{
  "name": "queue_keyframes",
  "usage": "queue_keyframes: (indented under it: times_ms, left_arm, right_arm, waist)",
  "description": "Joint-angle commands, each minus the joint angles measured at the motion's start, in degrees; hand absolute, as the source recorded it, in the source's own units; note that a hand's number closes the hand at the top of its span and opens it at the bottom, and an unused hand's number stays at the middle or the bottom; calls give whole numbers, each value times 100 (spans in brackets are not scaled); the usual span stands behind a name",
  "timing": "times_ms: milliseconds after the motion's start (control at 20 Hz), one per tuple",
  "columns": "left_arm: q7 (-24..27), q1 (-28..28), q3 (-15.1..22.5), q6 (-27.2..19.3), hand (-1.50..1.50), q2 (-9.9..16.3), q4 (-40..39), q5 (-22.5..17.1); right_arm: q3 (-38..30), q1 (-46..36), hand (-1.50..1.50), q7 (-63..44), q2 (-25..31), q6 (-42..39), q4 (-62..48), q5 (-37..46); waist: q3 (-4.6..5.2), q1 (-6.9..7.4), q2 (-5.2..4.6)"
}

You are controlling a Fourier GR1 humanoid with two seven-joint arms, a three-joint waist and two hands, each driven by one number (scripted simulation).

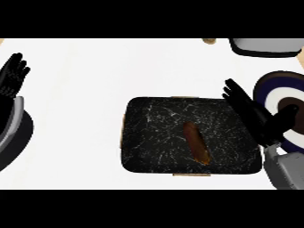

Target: Pick the sweet potato from the tray and place it in the plate

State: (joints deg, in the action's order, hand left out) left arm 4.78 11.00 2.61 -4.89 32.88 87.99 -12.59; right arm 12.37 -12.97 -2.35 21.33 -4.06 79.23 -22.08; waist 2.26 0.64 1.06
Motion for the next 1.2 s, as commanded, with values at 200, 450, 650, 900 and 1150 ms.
queue_keyframes:
  times_ms: [200, 450, 650, 900, 1150]
  left_arm:
    - [-920, -465, 412, -569, 0, -739, -482, 47]
    - [-1111, -535, 625, -463, 0, -916, -592, -71]
    - [-1403, -605, 658, -1043, 0, -1247, -713, 106]
    - [-1578, -817, 966, -1216, 0, -1446, -452, 311]
    - [-1662, -688, 1014, -1400, 0, -1619, -559, 464]
  right_arm:
    - [1492, -1173, 150, -999, 86, -758, 987, 828]
    - [1945, -2525, 150, -334, 1995, -1049, 1617, 3586]
    - [1600, -1066, 150, 131, 977, 250, 1038, 3121]
    - [1795, -797, -150, 1457, 1085, -1015, 906, 2345]
    - [2270, -1629, -150, 802, 1759, -1534, 1207, 3605]
  waist:
    - [-201, 176, -100]
    - [-91, 313, 142]
    - [-247, -69, -150]
    - [-235, 24, -127]
    - [-222, 1, -102]
